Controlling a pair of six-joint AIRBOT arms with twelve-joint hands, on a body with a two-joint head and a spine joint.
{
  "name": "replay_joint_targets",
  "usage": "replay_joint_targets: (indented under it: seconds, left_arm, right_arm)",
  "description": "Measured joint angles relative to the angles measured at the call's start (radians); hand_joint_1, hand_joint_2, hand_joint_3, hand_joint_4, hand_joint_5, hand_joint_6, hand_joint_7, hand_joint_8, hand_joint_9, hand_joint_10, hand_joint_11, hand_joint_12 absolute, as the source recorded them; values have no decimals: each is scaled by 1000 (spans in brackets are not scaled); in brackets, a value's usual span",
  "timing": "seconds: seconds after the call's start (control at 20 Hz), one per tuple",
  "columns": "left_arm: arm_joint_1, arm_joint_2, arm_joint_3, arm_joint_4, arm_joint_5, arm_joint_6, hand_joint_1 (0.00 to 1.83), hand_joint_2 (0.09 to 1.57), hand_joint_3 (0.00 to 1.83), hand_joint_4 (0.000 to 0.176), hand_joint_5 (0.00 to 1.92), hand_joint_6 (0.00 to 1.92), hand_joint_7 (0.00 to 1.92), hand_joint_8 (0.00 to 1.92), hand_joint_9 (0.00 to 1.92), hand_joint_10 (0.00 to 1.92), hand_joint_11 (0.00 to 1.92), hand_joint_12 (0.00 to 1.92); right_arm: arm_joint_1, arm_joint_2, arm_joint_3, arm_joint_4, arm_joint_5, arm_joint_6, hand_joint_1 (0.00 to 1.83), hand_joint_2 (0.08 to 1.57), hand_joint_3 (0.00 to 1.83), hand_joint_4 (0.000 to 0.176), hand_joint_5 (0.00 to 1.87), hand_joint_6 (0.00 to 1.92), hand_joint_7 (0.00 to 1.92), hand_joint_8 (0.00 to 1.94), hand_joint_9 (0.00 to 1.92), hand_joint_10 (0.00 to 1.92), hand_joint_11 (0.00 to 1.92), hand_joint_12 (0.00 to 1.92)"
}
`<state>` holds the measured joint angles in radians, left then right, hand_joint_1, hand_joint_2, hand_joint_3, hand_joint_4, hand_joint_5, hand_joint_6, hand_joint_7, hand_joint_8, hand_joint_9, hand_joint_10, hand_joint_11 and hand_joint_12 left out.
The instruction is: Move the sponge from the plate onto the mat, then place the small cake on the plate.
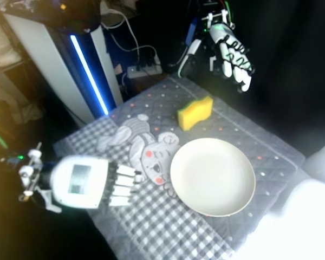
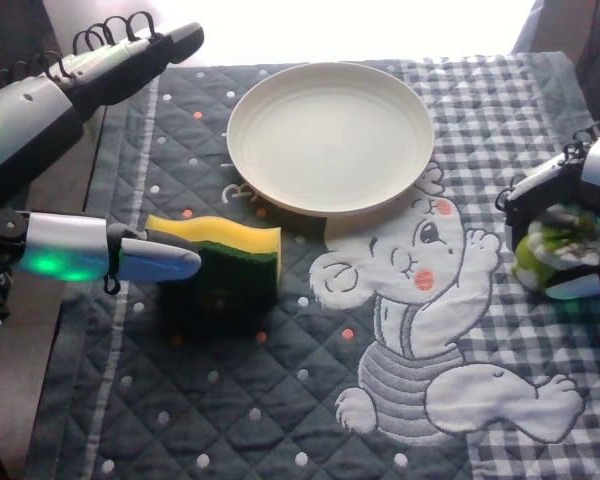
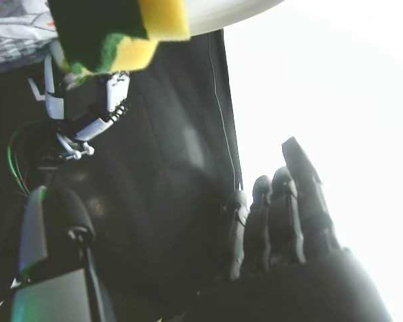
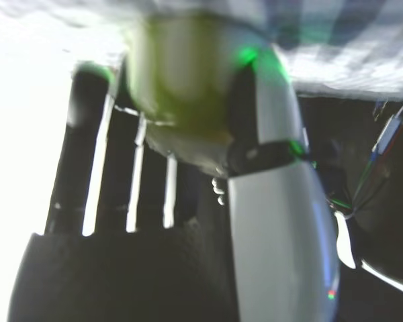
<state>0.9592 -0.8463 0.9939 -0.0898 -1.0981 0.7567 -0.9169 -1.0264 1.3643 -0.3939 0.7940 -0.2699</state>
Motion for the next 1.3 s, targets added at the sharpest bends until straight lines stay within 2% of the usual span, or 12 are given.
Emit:
replay_joint_targets:
  seconds: [0.1, 0.2, 0.3, 0.5, 0.6, 0.7, 0.75, 0.85, 0.95, 1.15, 1.25, 1.3]
  left_arm:
    - [6, 0, 0, -1, 1, 0, 903, 754, 0, 67, 125, 8, 63, 0, 53, 0, 0, 460]
    - [6, 0, 0, -4, 1, -1, 904, 751, 0, 83, 143, 7, 54, 5, 32, 6, 0, 382]
    - [6, -5, 0, -8, -2, -1, 876, 740, 0, 113, 154, 2, 56, 1, 25, 2, 0, 341]
    - [13, -12, 0, 3, -13, -24, 873, 753, 2, 94, 139, 0, 40, 1, 0, 0, 0, 114]
    - [18, -12, 0, -3, -21, -24, 886, 751, 0, 106, 139, 0, 57, 3, 8, 1, 0, 160]
    - [18, -13, 1, -8, -23, -26, 933, 770, 3, 57, 183, 2, 113, 5, 73, 7, 0, 360]
    - [18, -17, 1, -7, -29, -38, 929, 788, 10, 69, 196, 6, 127, 8, 85, 9, 0, 374]
    - [18, -23, 1, 3, -37, -47, 940, 818, 9, 70, 182, 5, 132, 2, 98, 5, 0, 432]
    - [18, -23, 1, 13, -58, -47, 928, 834, 10, 62, 187, 7, 119, 0, 69, 0, 0, 425]
    - [18, -23, 1, 8, -82, -47, 935, 844, 6, 22, 198, 2, 119, 0, 80, 2, 0, 575]
    - [18, -23, 1, 7, -81, -47, 953, 845, 4, 15, 211, 5, 118, 0, 85, 3, 0, 617]
    - [18, -23, 1, 6, -81, -47, 959, 842, 3, 12, 215, 4, 117, 0, 90, 3, 0, 656]
  right_arm:
    - [50, 4, 16, -2, 3, 0, 1223, 1173, 0, 0, 964, 809, 796, 1568, 746, 1588, 692, 1839]
    - [103, 6, 34, 2, 21, 0, 1372, 1115, 1, 0, 904, 966, 1017, 908, 917, 1252, 766, 1230]
    - [157, -8, 62, 5, 45, -2, 1279, 1110, 0, 0, 1030, 650, 1012, 1183, 954, 1131, 815, 1447]
    - [334, -142, 169, -19, -4, -19, 1391, 1041, 0, 0, 1068, 733, 1291, 390, 1041, 1075, 706, 1079]
    - [368, -212, 221, -22, -22, -19, 1387, 1047, 0, 0, 1075, 772, 1325, 396, 941, 1102, 168, 1189]
    - [394, -306, 286, -21, -87, -20, 1396, 1038, 0, 0, 1049, 799, 1282, 407, 1060, 973, 757, 1037]
    - [401, -343, 304, -5, -108, -20, 1291, 1031, 0, 0, 1102, 733, 1299, 458, 1110, 792, 777, 1243]
    - [402, -395, 336, 16, -129, -19, 1390, 1020, 0, 0, 1111, 633, 1206, 507, 1216, 845, 1041, 951]
    - [402, -438, 368, 19, -177, -19, 1398, 1025, 2, 0, 1154, 486, 1200, 634, 1128, 959, 818, 1077]
    - [402, -520, 428, 15, -295, -19, 1349, 1134, 3, 0, 951, 1057, 984, 939, 788, 1298, 312, 1395]
    - [401, -544, 438, -20, -333, -11, 1180, 1183, 0, 24, 833, 1162, 877, 1197, 757, 667, 425, 1376]
    - [401, -546, 437, -31, -337, -1, 1086, 1105, 0, 0, 739, 500, 762, 566, 748, 487, 445, 1238]
